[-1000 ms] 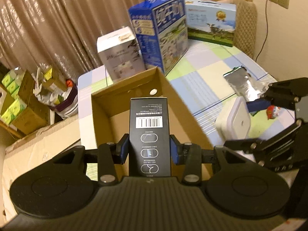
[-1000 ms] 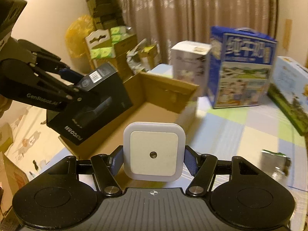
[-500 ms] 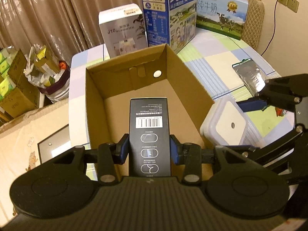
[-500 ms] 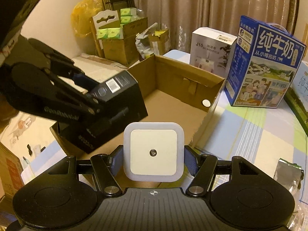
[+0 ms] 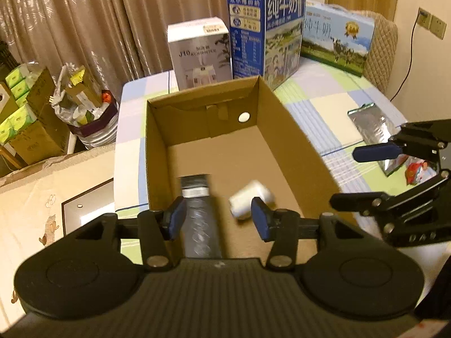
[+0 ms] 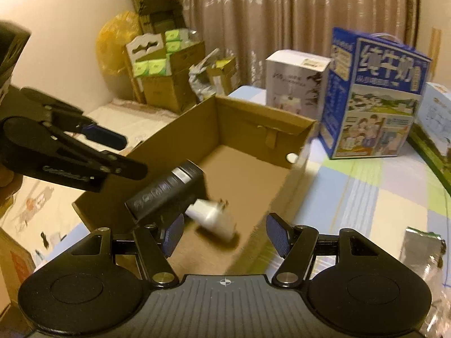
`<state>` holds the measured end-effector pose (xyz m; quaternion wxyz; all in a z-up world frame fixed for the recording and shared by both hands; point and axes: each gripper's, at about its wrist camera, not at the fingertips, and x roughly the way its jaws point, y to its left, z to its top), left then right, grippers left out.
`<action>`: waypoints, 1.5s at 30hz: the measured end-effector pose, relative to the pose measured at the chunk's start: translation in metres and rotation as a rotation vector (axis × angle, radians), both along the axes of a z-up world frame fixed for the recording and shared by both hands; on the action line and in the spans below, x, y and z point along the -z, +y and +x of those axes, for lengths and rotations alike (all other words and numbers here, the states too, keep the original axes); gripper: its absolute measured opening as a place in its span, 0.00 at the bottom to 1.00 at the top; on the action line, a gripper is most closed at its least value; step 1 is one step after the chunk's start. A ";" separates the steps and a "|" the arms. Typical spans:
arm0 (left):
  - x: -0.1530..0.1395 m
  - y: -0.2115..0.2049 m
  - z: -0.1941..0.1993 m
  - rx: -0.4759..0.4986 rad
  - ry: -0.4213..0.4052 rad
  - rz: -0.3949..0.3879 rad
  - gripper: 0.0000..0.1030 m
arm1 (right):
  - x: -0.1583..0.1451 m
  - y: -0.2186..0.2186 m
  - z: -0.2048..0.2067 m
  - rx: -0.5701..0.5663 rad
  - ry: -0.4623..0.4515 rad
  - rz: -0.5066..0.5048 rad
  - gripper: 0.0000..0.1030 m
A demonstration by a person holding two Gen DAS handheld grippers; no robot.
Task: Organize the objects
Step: 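Withdraw both tools from the cardboard box back over the table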
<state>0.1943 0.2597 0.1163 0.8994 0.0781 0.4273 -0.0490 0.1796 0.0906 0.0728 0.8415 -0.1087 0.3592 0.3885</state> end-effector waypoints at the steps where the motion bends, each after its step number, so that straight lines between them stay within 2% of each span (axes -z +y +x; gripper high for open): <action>1: -0.004 -0.002 -0.005 -0.002 -0.009 -0.001 0.48 | -0.003 -0.006 -0.002 0.011 -0.002 0.007 0.60; 8: -0.029 -0.038 -0.047 0.017 -0.085 -0.021 0.57 | -0.026 -0.060 -0.030 0.117 -0.014 0.046 0.60; 14: -0.046 -0.087 -0.085 0.083 -0.149 -0.044 0.73 | -0.039 -0.124 -0.066 0.235 -0.028 0.084 0.60; 25: -0.037 -0.181 -0.119 0.192 -0.185 -0.150 0.96 | -0.030 -0.257 -0.117 0.480 -0.012 0.091 0.61; 30: -0.019 -0.216 -0.110 0.190 -0.161 -0.175 0.98 | -0.028 -0.303 -0.125 0.565 -0.018 0.086 0.61; 35: -0.002 -0.237 -0.104 0.187 -0.139 -0.157 0.98 | -0.027 -0.331 -0.122 0.613 -0.029 0.094 0.61; 45: 0.024 -0.256 -0.088 0.178 -0.108 -0.168 0.99 | -0.004 -0.356 -0.111 0.630 -0.020 0.052 0.61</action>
